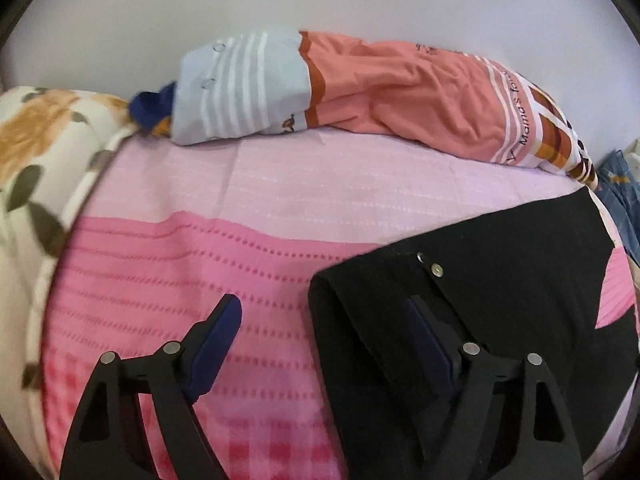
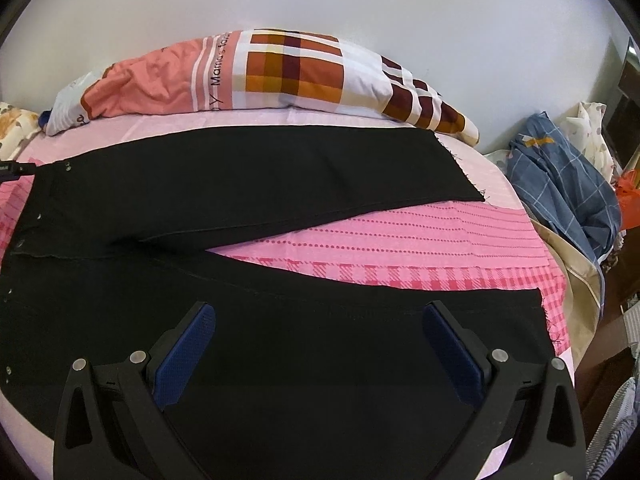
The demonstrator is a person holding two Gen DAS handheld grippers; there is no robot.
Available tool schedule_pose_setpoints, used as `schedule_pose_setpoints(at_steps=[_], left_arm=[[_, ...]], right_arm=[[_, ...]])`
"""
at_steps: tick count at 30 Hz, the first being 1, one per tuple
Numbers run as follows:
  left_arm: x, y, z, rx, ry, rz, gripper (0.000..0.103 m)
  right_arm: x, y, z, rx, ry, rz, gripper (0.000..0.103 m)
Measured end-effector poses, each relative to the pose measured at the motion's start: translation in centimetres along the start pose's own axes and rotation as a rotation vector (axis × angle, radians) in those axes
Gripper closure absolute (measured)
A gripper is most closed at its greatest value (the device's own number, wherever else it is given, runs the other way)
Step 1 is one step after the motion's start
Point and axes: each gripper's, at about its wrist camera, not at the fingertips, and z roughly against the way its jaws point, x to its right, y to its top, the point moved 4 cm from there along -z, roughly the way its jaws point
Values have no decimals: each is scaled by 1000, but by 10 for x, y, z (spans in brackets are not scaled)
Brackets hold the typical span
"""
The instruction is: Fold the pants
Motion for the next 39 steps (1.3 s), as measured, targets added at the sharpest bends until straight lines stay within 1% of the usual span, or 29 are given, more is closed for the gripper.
schedule_pose_setpoints(at_steps=[1,3,5,6,7,8,9,10,11,13,15,16,17,18,20,21,22,23,24,25,26,27,31,32,33,35,36,37,39], left_arm=[[0,3,-7,-8,-22,3,21],[2,8,-15,-9,-106,5,21],[5,10,-28,-41,-173,18,21],[7,9,-33,-54,-185,18,21],[9,8,-37,-65,-197,16,25],[11,5,-39,-70,-199,22,48],[14,1,-40,-73,-165,27,57],[16,-2,-38,-68,-134,24,62],[18,-5,-32,-49,-138,36,72],[16,-5,-22,1,-146,63,85],[21,-9,-2,46,-150,59,87],[27,-11,12,76,-161,51,88],[31,-13,22,99,-170,44,88],[39,-17,37,132,-178,32,88],[55,-25,65,186,-187,9,88],[65,-32,80,215,-193,-4,88],[75,-40,93,240,-198,-15,88],[84,-45,103,259,-204,-21,88],[91,-53,112,273,-216,-22,88],[97,-62,120,282,-233,-15,88],[102,-72,127,287,-252,-4,88],[105,-79,132,290,-258,1,88],[115,-104,143,284,-283,53,88],[117,-107,143,278,-286,66,88],[118,-111,143,270,-294,81,88],[121,-116,144,261,-295,94,88],[123,-117,144,256,-291,95,88],[124,-118,143,250,-293,100,88],[125,-117,142,239,-287,108,88]], right_arm=[[-1,1,-2,-4,-2,2,0],[-4,2,-4,-11,-7,8,0],[-7,2,-6,-17,-9,15,0],[-8,3,-7,-19,-10,18,0],[-10,2,-6,-20,-10,20,0],[-11,2,-7,-21,-11,23,0],[-12,3,-7,-22,-13,25,0],[-13,4,-7,-22,-14,25,0],[-13,5,-7,-21,-11,24,0],[-15,10,-8,-22,3,20,0],[-18,21,-10,-21,38,9,0],[-20,28,-11,-18,79,-1,0],[-22,37,-11,-18,149,-20,0],[-23,49,-13,-23,250,-55,0],[-24,69,-18,-34,399,-126,0],[-24,85,-26,-57,504,-180,0],[-25,92,-32,-82,559,-210,0],[-26,106,-48,-152,673,-290,0],[-29,113,-60,-198,739,-345,2],[-32,119,-73,-246,800,-399,8],[-33,125,-87,-291,842,-448,10],[-36,132,-104,-334,854,-478,12],[-49,149,-145,-407,858,-501,17],[-51,151,-155,-432,852,-514,20],[-50,153,-167,-453,842,-555,26],[-53,156,-186,-481,845,-578,49],[-52,156,-195,-488,807,-565,81],[-51,155,-200,-486,774,-557,94],[-45,152,-201,-460,773,-579,95]])
